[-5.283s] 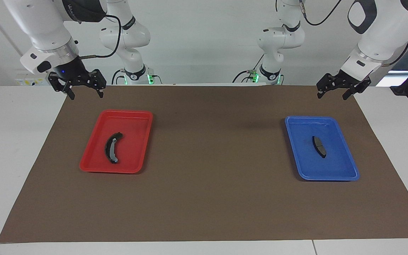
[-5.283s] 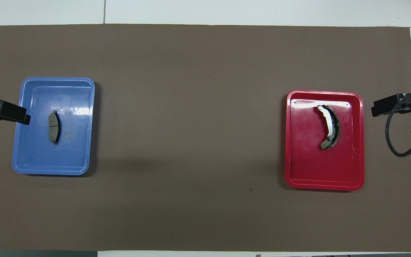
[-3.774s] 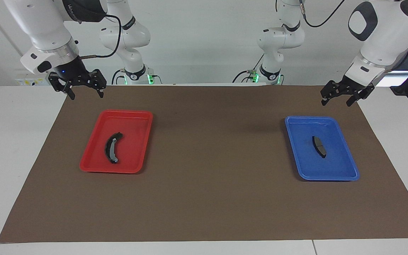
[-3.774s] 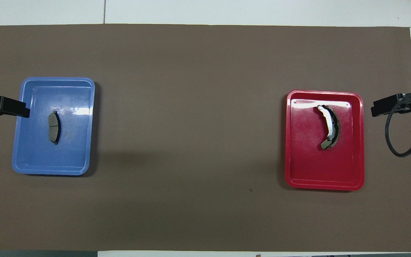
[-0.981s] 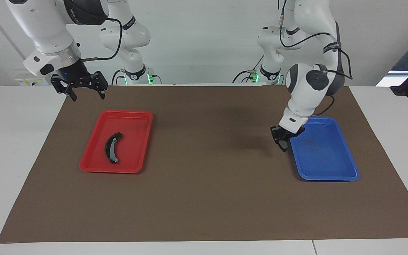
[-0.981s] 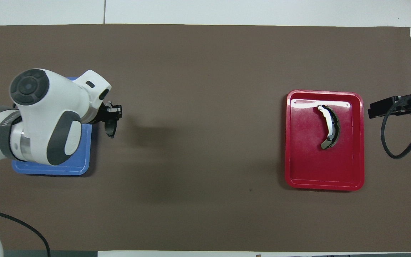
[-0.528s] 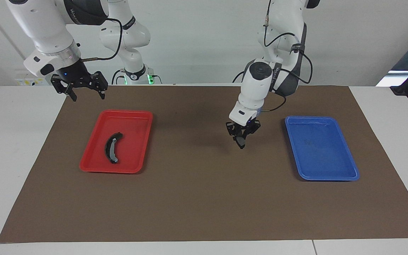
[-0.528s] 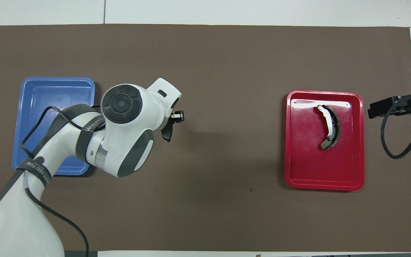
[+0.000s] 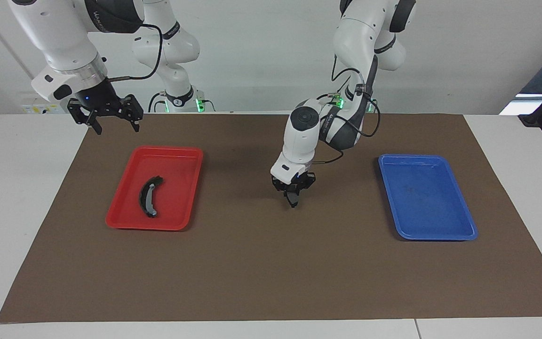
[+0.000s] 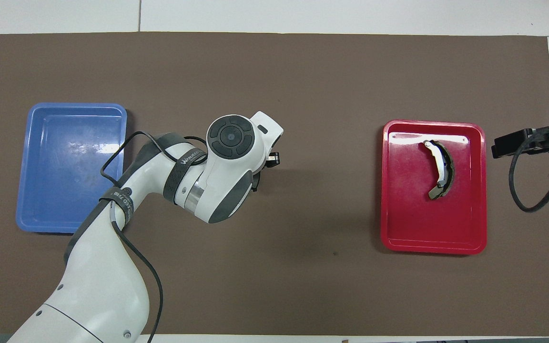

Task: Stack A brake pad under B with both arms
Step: 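Lift the dark brake pad and carry it toward the table center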

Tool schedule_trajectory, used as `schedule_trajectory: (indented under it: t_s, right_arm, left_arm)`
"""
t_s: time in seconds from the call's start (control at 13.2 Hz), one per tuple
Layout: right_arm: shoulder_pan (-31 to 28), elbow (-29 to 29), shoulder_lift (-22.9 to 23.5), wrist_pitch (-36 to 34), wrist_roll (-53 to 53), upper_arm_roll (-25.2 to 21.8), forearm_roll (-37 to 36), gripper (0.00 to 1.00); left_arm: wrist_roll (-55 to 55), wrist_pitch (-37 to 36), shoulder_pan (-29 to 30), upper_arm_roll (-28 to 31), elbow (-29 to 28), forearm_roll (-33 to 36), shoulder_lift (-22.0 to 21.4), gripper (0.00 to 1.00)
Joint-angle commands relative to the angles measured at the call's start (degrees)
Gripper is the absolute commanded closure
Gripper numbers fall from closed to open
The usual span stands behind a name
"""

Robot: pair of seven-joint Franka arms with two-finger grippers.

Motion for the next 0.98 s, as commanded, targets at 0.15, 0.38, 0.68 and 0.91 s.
schedule_trajectory:
  t_s: [0.15,0.38,0.68,0.91]
  right_arm:
    - [-0.3,-2.0,-1.5,1.3,0.3,0.2,1.0,0.01]
    - [-0.4,-2.1,-1.5,1.3,0.2,0.2,1.0,0.01]
    - [-0.3,-2.0,-1.5,1.3,0.3,0.2,1.0,0.01]
    - [-0.4,-1.9,-1.5,1.3,0.3,0.2,0.8,0.01]
  left_arm:
    - [0.6,3.6,0.1,0.3,-1.0,1.2,0.9,0.82]
    - [0.6,5.0,0.0,0.3,-2.5,1.1,0.7,0.0]
    - [0.5,4.3,0.1,0.4,-2.5,1.1,0.5,0.0]
    - [0.8,1.5,2.0,1.0,-2.5,1.2,-1.7,0.0]
